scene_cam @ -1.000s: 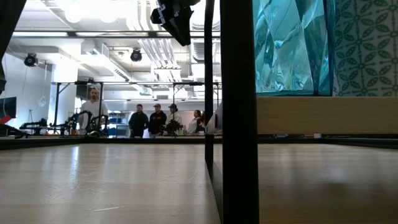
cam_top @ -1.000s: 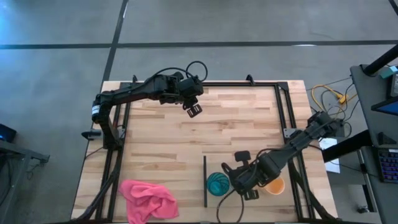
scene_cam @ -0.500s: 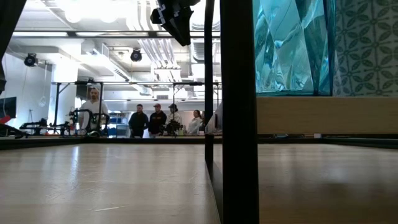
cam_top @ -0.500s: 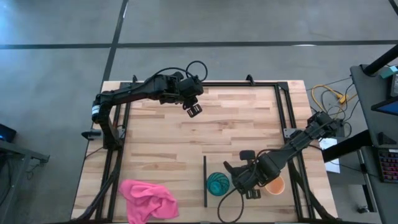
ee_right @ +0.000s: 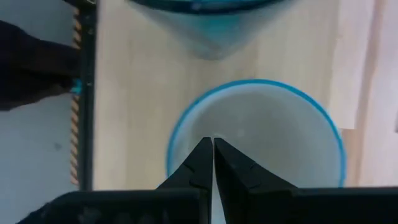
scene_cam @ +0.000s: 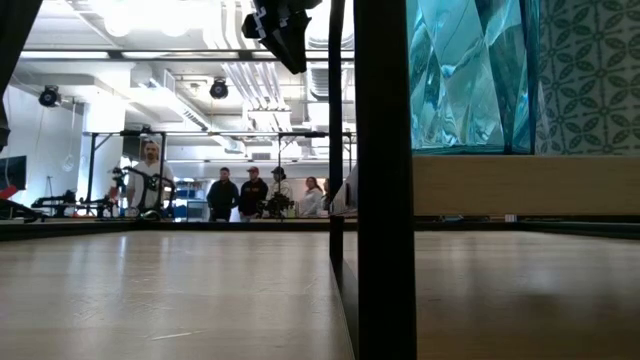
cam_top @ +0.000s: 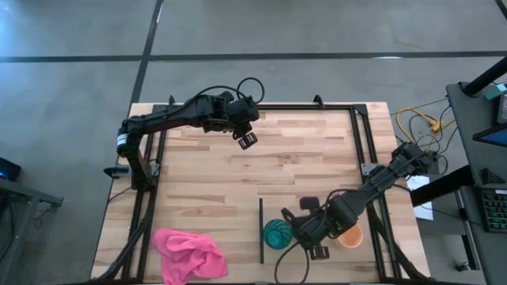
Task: Stack small to large cups/mugs on shelf
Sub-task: Adjust the green patterned mug
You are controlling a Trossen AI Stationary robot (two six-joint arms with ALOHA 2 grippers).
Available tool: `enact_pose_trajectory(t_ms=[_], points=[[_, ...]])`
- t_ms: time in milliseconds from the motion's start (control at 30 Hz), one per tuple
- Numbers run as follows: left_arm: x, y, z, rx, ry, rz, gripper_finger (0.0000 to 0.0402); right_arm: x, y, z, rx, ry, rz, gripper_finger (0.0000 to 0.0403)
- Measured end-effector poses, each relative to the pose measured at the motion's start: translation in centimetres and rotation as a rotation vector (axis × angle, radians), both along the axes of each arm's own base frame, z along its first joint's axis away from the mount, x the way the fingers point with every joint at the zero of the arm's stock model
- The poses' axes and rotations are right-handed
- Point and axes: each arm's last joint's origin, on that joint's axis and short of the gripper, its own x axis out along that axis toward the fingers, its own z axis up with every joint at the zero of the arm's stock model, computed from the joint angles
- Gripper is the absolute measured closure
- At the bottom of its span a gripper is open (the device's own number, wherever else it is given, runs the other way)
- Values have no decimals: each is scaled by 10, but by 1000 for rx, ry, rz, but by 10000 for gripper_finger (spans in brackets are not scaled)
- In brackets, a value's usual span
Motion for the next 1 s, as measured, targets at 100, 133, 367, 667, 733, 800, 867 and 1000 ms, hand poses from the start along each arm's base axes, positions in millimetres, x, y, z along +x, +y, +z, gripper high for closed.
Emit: enact_pose_trajectory(t_ms=[100, 133, 367, 667, 733, 800, 867, 1000], points=[[0, 0, 0, 0, 0, 0, 288, 0, 2, 0, 29, 7, 11, 394], [0, 0, 0, 0, 0, 0, 288, -1, 3, 0, 30, 12, 13, 394], [0, 0, 0, 0, 0, 0, 288, -6, 8, -3, 39, 32, -23, 395], [0, 0, 0, -2, 0, -2, 288, -11, 12, -4, 57, 67, -77, 395], [0, 0, 0, -2, 1, -2, 288, -12, 12, -4, 50, 76, -80, 395], [0, 0, 0, -2, 1, -2, 288, -13, 12, -5, 47, 76, -78, 395], [0, 0, 0, -2, 1, -3, 288, -11, 10, -4, 32, 60, -84, 395], [0, 0, 0, -2, 2, -3, 288, -6, 4, -4, 19, 45, -84, 395]])
